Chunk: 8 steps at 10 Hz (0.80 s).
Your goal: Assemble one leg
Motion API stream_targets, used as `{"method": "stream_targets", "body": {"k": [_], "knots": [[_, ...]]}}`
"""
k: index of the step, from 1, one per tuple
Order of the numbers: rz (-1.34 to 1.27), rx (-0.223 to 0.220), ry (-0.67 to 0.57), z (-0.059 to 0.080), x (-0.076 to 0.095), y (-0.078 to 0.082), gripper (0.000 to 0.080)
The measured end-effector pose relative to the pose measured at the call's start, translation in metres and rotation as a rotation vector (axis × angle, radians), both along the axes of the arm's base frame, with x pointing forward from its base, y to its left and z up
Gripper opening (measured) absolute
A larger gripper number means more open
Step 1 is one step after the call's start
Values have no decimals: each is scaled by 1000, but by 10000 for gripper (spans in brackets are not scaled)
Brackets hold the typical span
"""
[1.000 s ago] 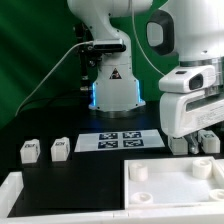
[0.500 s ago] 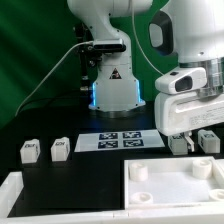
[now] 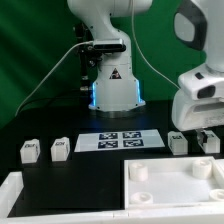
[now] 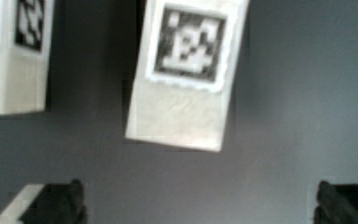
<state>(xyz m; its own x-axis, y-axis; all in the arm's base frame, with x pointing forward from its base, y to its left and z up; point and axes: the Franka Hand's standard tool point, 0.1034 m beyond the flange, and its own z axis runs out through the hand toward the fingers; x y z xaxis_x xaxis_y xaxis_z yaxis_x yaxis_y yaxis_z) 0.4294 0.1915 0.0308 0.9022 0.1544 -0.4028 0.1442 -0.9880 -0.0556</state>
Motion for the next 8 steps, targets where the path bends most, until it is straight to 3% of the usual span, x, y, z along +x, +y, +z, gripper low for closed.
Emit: {"method": "stream_targets", "body": {"k": [3,5,8], "knots": [[19,-61,292,1,-9,-4,648],[-11,-129,460,-6,-13,3,648],[-1,-125,446,-12,-22,8,648]]}}
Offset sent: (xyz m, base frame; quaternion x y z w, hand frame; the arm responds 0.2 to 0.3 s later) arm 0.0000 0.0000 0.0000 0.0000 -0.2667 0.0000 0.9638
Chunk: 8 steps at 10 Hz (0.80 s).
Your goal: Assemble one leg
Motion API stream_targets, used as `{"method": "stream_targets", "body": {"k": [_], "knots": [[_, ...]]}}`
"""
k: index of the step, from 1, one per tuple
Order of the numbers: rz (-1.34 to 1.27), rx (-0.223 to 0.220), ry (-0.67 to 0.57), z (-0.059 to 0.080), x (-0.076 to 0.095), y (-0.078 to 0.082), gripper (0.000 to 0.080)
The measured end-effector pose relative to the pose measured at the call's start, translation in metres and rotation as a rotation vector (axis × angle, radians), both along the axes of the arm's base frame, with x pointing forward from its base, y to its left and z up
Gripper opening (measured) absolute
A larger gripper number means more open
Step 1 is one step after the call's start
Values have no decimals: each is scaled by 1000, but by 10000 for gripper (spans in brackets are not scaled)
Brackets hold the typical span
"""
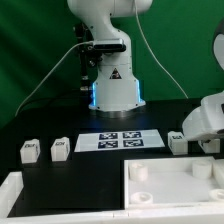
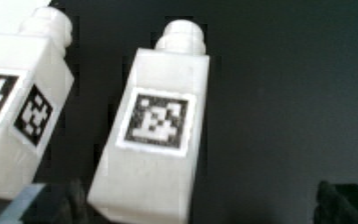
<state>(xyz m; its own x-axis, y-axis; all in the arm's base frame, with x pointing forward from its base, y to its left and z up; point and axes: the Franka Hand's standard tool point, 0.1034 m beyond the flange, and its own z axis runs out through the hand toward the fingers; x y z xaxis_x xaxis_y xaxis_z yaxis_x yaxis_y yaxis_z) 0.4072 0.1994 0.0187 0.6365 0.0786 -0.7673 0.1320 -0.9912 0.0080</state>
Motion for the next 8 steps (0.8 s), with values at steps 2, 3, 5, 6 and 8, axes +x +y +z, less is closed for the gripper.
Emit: {"method": "stream_targets", "body": {"k": [2,3,5,6,8], "knots": [[3,-7,19,-5,-12,-3,648],[5,-9,25,-7,-16,-4,648],[6,-7,26,-9,-18,-5,648],[6,-9,30,-10,-20,-6,648],[6,-12,39,-12,-24,-7,648]]}}
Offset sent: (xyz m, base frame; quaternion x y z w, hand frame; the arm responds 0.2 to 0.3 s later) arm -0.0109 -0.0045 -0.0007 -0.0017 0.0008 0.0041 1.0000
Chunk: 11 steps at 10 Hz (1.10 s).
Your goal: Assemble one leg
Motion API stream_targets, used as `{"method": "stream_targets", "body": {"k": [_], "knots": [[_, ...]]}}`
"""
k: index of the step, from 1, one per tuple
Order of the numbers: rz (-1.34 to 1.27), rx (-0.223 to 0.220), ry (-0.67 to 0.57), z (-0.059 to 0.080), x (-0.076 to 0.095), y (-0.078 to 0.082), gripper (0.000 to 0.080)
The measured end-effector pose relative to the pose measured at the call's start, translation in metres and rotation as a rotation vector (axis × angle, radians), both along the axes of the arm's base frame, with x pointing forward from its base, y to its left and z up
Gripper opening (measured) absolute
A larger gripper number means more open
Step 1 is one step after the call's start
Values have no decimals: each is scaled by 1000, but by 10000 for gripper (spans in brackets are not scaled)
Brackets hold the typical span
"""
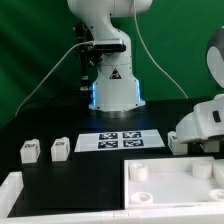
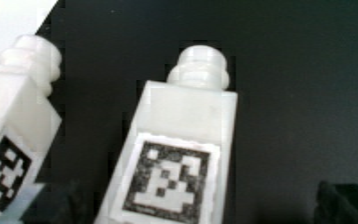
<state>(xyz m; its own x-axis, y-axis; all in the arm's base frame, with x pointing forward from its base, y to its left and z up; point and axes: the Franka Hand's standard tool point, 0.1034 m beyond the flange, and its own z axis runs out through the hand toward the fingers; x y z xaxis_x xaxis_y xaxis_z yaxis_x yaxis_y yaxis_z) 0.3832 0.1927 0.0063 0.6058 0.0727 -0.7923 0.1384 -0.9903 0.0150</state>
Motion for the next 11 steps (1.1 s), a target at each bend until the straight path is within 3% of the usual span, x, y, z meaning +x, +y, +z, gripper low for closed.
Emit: {"method": "stream_targets", "body": {"k": [3,5,6,11], "knots": [[-1,2,3,-1,0,-3,648],[-1,2,3,-1,0,-3,383],[-1,2,3,-1,0,-3,291],[-1,2,3,-1,0,-3,292]]}}
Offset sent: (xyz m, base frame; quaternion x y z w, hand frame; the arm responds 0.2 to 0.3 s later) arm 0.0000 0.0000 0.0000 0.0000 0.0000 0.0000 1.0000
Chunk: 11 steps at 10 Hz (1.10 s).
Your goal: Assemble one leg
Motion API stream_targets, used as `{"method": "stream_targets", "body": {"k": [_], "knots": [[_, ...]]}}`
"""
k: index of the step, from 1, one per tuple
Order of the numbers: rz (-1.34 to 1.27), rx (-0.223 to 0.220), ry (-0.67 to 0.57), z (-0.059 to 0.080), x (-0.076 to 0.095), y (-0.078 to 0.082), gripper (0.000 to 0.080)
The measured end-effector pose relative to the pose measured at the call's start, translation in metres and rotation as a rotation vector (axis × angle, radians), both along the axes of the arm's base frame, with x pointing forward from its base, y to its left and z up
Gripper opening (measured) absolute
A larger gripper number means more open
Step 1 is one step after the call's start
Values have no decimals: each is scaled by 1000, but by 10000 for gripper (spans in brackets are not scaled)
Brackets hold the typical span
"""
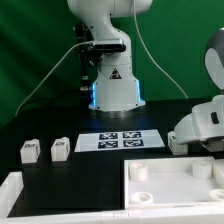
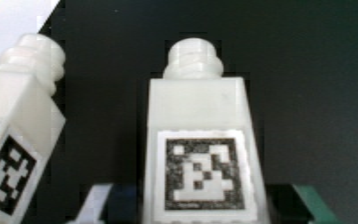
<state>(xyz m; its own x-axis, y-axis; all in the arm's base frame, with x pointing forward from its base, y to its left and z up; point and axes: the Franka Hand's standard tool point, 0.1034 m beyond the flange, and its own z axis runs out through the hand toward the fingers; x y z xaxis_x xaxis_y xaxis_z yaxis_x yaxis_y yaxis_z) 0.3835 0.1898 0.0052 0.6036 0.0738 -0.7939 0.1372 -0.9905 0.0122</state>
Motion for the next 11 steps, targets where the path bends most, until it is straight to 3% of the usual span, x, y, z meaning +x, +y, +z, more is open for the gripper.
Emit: {"method": "stream_targets", "body": {"k": [4,5,6,7,8,9,11], "knots": [[1,5,-8,1,3,0,294],[1,31,-73,12,21,1,294],[2,41,-96,25,31,0,294],[-3,72,-175,37,52,1,294],[-16,116,-366,68,81,-3,294],[-13,144,-521,101,85,-22,294],[-32,167,-739,134,102,-47,294]]}}
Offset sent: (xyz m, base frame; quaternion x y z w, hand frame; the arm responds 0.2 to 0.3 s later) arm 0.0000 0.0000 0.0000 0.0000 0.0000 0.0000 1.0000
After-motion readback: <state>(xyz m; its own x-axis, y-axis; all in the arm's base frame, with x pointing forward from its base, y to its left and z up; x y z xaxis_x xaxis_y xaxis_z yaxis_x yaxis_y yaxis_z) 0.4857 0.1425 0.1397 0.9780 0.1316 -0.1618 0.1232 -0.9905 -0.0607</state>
